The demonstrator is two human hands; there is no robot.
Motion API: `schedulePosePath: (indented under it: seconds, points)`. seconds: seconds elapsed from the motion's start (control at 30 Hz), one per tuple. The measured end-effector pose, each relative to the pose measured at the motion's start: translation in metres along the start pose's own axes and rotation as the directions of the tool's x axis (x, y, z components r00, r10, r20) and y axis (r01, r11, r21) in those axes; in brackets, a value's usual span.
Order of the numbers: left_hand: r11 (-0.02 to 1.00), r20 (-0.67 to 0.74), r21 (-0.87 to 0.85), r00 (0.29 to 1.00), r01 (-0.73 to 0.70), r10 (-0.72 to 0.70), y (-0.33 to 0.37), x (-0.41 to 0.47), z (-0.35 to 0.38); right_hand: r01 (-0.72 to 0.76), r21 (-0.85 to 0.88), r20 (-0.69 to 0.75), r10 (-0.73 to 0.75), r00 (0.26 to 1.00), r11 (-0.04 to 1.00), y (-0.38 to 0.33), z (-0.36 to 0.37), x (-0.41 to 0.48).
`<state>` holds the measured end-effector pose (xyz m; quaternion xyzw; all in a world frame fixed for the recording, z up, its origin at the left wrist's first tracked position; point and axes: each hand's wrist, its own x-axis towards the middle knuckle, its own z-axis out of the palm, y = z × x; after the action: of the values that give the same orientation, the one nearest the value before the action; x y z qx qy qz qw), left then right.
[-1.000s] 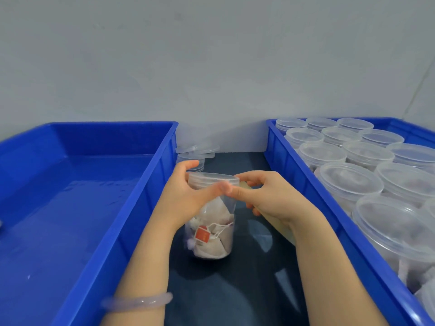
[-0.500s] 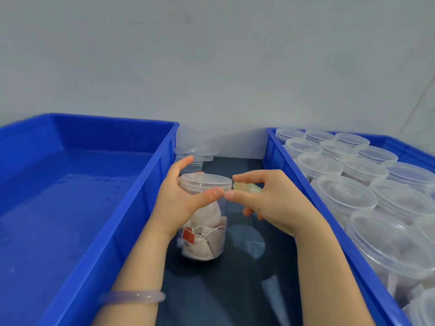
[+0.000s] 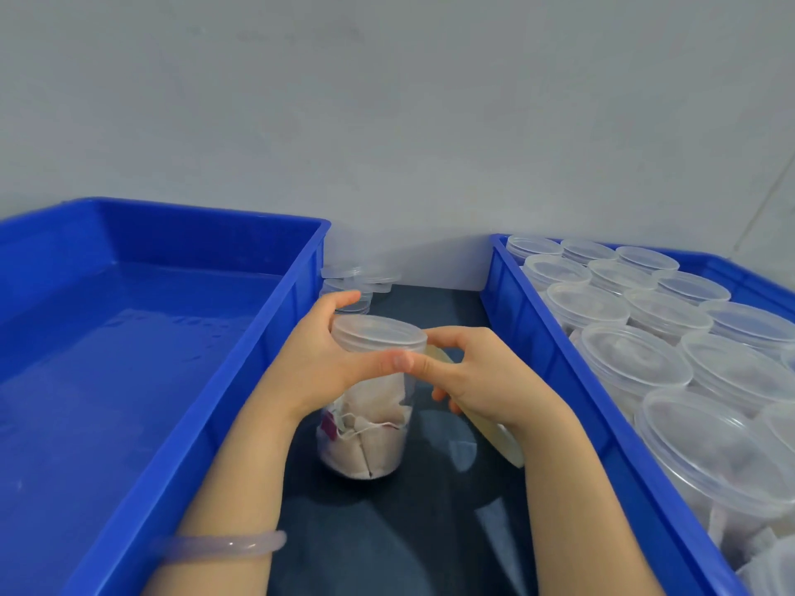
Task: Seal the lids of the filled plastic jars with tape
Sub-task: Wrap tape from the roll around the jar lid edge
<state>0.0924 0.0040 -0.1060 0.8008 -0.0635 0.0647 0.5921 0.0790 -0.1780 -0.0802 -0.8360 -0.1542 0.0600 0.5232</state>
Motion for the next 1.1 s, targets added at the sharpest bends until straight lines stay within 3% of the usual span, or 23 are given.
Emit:
schedulePosePath:
  seconds: [0.13, 0.2, 0.33, 0.47, 0.57, 0.67, 0.73, 0.83, 0.97, 1.03, 1.1]
  points:
    - [0.984, -0.09, -0.177, 0.996, -0.031, 0.015, -0.005, -0.002, 0.002, 0.012, 0.006, 0.039, -0.012, 0.999, 1.0, 0.002, -0.009, -0.004]
    - [0.97, -0.107, -0.244, 0.994, -0.02, -0.006, -0.007, -0.001, 0.003, -0.017, 0.018, -0.013, 0.018, 1.0, 1.0, 0.005, -0.015, -0.007]
    - [0.941, 0.009, -0.338, 1.0, -0.01, 0.013, -0.007, -0.002, 0.004, 0.01, -0.009, -0.146, -0.012, 0.989, 1.0, 0.007, -0.02, -0.007]
    - [0.913, 0.116, -0.406, 0.993, 0.026, 0.023, -0.011, -0.005, 0.004, 0.059, 0.056, -0.177, -0.049, 0.983, 0.997, 0.006, -0.017, -0.004]
    - [0.975, 0.154, -0.219, 0.988, 0.045, -0.011, -0.006, -0.008, 0.0, 0.035, 0.026, -0.184, -0.029, 0.983, 0.999, 0.008, -0.01, 0.001]
    - [0.984, 0.067, 0.177, 0.998, 0.01, -0.022, 0.014, -0.008, -0.001, 0.028, -0.038, -0.18, -0.035, 0.983, 0.999, 0.008, -0.003, 0.005]
    - [0.941, 0.07, 0.337, 0.998, -0.019, -0.005, 0.028, -0.01, -0.003, 0.045, -0.088, -0.134, -0.056, 0.989, 0.995, 0.007, -0.002, 0.005]
    - [0.887, 0.189, 0.461, 0.978, -0.01, -0.087, 0.047, -0.015, -0.01, 0.026, -0.065, 0.004, -0.026, 1.0, 0.998, 0.005, -0.007, 0.002]
    - [0.644, 0.243, 0.765, 0.914, 0.024, -0.324, 0.079, -0.001, 0.002, 0.094, -0.221, 0.093, -0.074, 0.993, 0.971, -0.004, -0.008, -0.001]
    - [0.593, 0.259, 0.805, 0.883, 0.027, -0.391, 0.088, 0.004, 0.014, 0.132, -0.269, 0.098, -0.109, 0.989, 0.954, -0.009, -0.005, 0.0]
    - [0.61, 0.268, 0.791, 0.877, 0.036, -0.399, 0.085, 0.008, 0.02, 0.117, -0.262, 0.056, -0.106, 0.993, 0.958, -0.009, -0.001, 0.0]
